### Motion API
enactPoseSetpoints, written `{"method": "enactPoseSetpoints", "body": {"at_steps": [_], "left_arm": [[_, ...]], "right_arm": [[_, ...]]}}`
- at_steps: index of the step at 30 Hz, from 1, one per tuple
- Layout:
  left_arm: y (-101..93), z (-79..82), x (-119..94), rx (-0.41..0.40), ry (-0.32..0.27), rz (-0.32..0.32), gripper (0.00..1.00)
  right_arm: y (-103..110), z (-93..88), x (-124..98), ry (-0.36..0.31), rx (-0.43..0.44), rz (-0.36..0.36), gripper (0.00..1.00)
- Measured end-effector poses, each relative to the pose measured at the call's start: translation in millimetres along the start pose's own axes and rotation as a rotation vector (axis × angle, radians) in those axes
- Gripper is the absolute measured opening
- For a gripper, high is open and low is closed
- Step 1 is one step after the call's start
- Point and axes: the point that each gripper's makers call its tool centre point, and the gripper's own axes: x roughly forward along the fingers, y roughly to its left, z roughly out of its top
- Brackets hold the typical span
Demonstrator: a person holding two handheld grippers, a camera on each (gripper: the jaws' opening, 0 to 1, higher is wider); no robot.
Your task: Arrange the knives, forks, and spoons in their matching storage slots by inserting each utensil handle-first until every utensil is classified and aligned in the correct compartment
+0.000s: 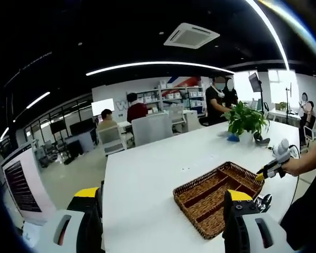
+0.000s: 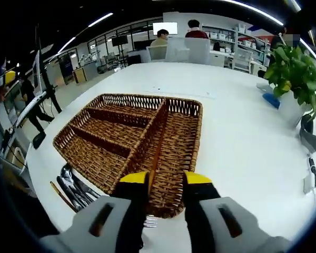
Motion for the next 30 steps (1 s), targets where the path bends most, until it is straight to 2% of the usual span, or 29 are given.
{"method": "enactPoseSetpoints", "body": {"at_steps": [2,3,5,6,8,9,13,16,18,20,24,27,30], "left_arm": [[-2.5,1.9,0.9,0.004,-0.002,-0.006,1.00],[-4.1,2.9,1.3,0.010,-0.001,-0.010,1.00],[-5.9,4.0,1.9,0.016,-0.002,-0.013,1.00],[-6.6,3.9,2.2,0.017,-0.002,-0.014,1.00],[-8.6,3.3,3.4,0.019,0.000,-0.016,1.00],[-9.8,3.2,3.9,0.021,0.000,-0.018,1.00],[-17.6,5.5,6.2,0.032,-0.006,-0.042,1.00],[-28.8,4.5,11.2,0.079,0.006,-0.071,1.00],[-35.9,0.5,14.4,0.054,0.021,-0.096,1.00],[-42.9,-4.9,18.8,0.038,0.033,-0.118,1.00],[-54.6,-19.6,27.0,0.037,0.067,-0.142,1.00],[-64.1,-30.7,31.7,0.059,0.094,-0.169,1.00],[-71.8,-37.3,34.0,0.066,0.107,-0.198,1.00]], "right_arm": [[0.3,10.9,-4.2,-0.042,-0.038,0.031,0.52],[-2.4,14.7,-7.4,-0.045,-0.033,0.028,0.63],[-6.0,28.7,-11.9,-0.086,-0.092,0.040,0.80],[-6.5,30.5,-13.3,-0.090,-0.089,0.041,0.89],[-11.3,39.5,-20.4,-0.085,-0.101,0.044,1.00],[-11.2,45.0,-23.3,-0.091,-0.125,0.064,1.00],[-15.6,61.8,-38.6,-0.113,-0.175,0.065,0.99],[-10.3,71.5,-50.8,-0.137,-0.228,0.107,0.99],[-3.4,71.5,-56.4,-0.139,-0.244,0.154,0.99],[-5.2,69.2,-59.7,-0.122,-0.261,0.146,0.99],[-2.3,68.8,-72.3,-0.093,-0.270,0.160,0.99],[6.5,67.4,-83.9,-0.060,-0.280,0.209,0.99],[10.9,69.6,-91.1,-0.058,-0.291,0.227,0.99]]}}
